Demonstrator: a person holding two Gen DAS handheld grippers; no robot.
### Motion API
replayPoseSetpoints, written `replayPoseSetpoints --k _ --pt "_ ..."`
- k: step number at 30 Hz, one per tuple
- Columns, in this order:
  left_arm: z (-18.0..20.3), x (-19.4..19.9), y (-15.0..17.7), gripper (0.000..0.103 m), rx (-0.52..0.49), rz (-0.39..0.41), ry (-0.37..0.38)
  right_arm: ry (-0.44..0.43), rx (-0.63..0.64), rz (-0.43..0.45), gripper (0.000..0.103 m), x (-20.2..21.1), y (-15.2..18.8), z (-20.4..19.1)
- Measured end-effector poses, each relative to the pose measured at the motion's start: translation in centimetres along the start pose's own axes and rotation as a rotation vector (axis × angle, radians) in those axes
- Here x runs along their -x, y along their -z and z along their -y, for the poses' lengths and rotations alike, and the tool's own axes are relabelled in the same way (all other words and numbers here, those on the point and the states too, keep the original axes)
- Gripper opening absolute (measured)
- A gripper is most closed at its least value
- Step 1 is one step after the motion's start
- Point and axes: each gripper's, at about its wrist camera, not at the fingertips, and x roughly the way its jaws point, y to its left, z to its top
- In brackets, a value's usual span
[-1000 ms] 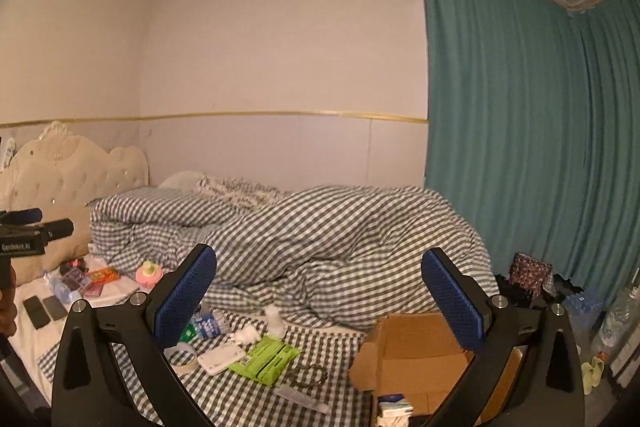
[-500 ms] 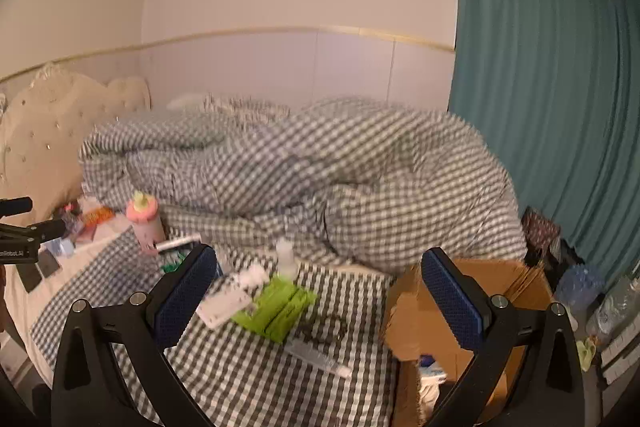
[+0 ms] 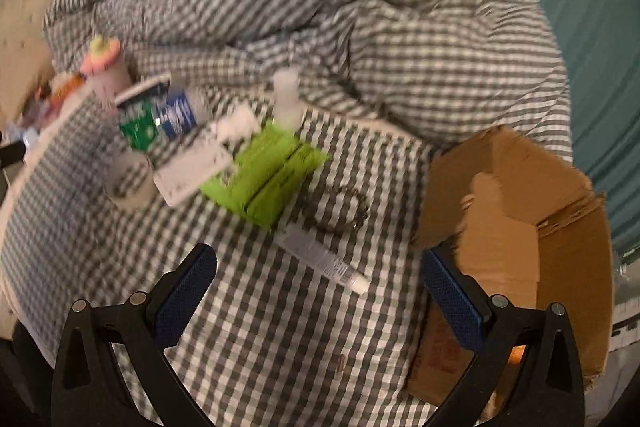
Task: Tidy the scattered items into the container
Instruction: 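Move both tools back toward the remaining items on the sheet, then grasp the tape roll with the left tool while the right tool grasps the white tube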
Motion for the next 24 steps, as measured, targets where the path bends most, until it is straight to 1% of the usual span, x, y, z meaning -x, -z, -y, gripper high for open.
replayPoseSetpoints --k 3,7,10,15,17,19,24 --pt "-0.2 -2.0 0.2 0.103 0.002 -0.030 0.006 -0.016 0.018 -0.036 0.103 -2.0 0.3 -0.4" --pt "-0.4 -4.3 0.3 0.103 0.000 -0.067 0.019 -0.017 0.060 -0.071 0.103 -4.4 0.3 -0.8" --pt "-0.2 -6.5 0.4 0.103 -0.006 -0.097 0.021 -0.012 0.066 -0.102 0.103 -6.3 0.3 -0.4" --pt "0.9 -11.2 0.5 0.103 -0.022 -0.150 0.039 -0.010 0.066 -0.153 0.103 -9.4 0.8 0.4" --pt "1.4 -13.2 0.8 0.095 -0.028 -0.173 0.045 -0.011 0.070 -0.168 0.103 -10.5 1.0 0.7" --pt "1.7 -14.6 1.0 0.090 -0.027 -0.195 0.048 -0.016 0.064 -0.187 0.103 -11.6 1.2 1.0" --pt "2.4 -16.9 1.6 0.076 -0.028 -0.218 0.057 -0.030 0.054 -0.214 0.102 -13.6 1.6 1.6"
